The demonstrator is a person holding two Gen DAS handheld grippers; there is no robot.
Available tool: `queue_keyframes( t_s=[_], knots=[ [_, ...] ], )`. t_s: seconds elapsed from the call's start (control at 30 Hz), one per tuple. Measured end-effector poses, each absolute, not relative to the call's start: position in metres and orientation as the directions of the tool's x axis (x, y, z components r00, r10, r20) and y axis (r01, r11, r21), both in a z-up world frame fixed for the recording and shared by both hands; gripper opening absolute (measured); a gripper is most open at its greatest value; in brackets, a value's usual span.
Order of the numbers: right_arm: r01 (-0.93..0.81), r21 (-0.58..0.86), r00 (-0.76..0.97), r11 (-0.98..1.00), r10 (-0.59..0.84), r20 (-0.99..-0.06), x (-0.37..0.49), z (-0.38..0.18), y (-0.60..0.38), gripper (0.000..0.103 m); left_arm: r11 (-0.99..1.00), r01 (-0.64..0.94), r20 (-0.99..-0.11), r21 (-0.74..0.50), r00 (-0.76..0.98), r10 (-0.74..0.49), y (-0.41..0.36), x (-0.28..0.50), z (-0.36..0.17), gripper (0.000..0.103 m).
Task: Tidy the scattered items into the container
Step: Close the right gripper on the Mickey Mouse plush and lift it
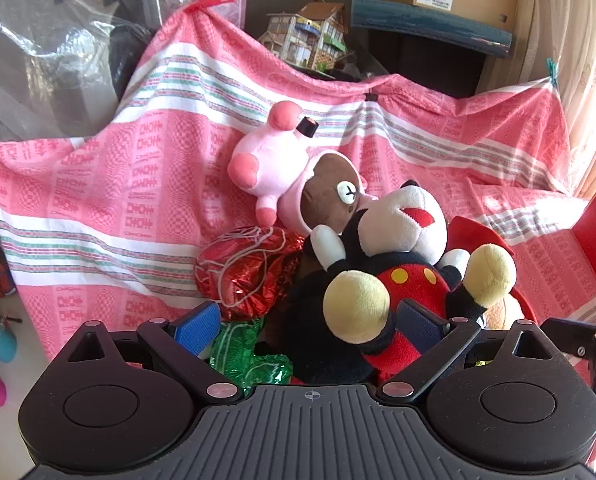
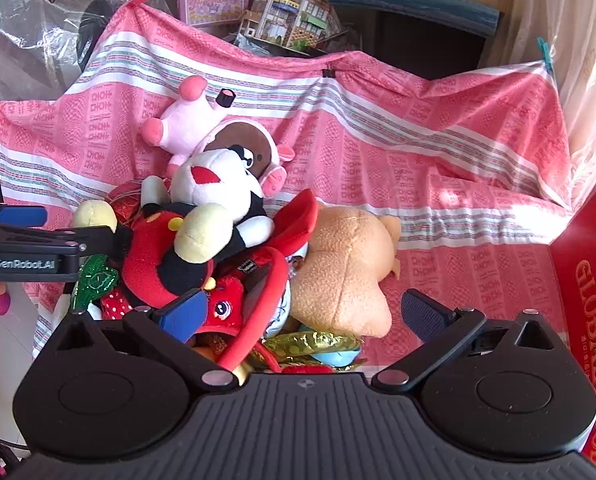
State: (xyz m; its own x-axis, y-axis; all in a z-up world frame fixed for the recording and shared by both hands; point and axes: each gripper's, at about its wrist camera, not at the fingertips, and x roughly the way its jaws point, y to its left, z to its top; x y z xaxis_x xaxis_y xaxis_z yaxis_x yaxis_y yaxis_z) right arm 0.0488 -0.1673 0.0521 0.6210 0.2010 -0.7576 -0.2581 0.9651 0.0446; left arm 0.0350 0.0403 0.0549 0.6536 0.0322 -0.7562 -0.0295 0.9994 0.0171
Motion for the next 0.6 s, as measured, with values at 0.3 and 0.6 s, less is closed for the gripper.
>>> queue_keyframes(
  t_s=[0.3,0.6],
  knots=[
    [-0.336,0.069,0.607,0.939,0.272,-0.747,0.061,0.05,-0.146,0.102,0.999,-0.011,-0.784,-0.046,0.62,-0.029,0.046,0.047,0.036,0.065],
    [-0.343,0.183,0.569,0.921,0.359,-0.74,0.072,0.04,-0.136,0.09,0.999,0.013,-0.78,-0.032,0.625,-0.033,0.041,0.039,0.03,0.068]
  ],
)
